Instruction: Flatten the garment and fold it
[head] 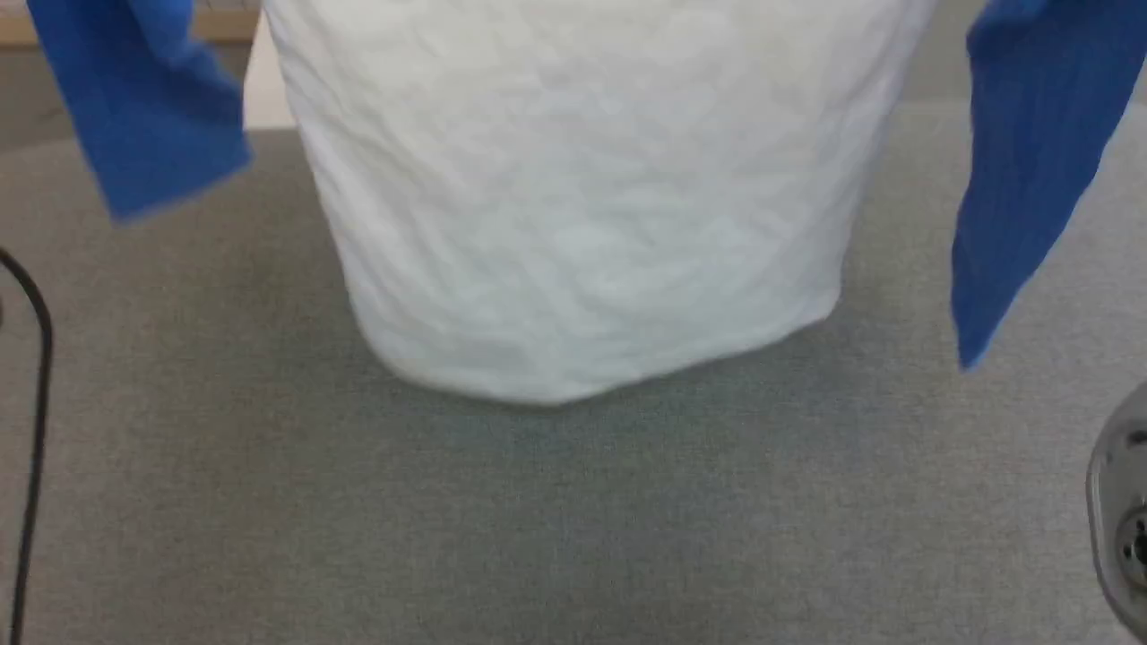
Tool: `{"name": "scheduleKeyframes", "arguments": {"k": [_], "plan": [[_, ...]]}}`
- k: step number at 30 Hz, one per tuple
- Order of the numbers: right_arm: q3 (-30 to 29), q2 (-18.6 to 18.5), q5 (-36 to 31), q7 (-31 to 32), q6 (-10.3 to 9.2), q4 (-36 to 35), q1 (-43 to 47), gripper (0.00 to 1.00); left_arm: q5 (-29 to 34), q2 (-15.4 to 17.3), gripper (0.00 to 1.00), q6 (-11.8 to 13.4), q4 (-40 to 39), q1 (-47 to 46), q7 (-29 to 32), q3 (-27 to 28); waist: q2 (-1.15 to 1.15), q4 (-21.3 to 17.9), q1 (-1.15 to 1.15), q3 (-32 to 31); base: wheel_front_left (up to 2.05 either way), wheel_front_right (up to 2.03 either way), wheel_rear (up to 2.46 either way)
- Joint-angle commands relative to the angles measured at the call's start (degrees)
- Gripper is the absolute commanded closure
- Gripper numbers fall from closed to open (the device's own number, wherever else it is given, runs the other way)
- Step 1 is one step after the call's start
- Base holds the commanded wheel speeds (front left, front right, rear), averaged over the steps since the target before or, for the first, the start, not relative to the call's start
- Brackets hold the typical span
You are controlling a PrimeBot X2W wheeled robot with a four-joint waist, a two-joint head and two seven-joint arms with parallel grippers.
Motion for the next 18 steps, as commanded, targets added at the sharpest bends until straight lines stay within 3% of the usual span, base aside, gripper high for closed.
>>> {"name": "scheduleKeyframes", "arguments": {"k": [1,5,10,18], "plan": [[-0.2,0.3,-1.5,-2.0,-0.09,1.7,-3.2,1.00,1.2,1.0,1.00,-0.3,1.8,-3.0,0.1,0.2,0.00,-0.7,0.00,7.9,0.00,0.00,0.00],[0.4,1.6,-6.5,-8.1,-0.09,6.9,-11.3,1.00,2.3,1.6,1.00,-0.1,6.5,-10.6,-1.2,0.7,0.00,-1.5,0.00,13.1,0.00,0.00,0.00],[0.1,2.6,-11.1,-16.7,-0.09,11.9,-18.4,1.00,3.9,1.3,1.00,-0.3,11.0,-18.1,-7.5,1.2,0.00,-1.8,0.00,16.6,0.00,0.00,0.00],[0.2,3.0,-11.0,-21.4,-0.09,15.7,-15.8,1.00,3.9,-1.2,1.00,-2.9,17.5,-18.3,-16.7,0.2,0.00,-0.2,0.00,17.7,0.00,0.00,0.00]]}}
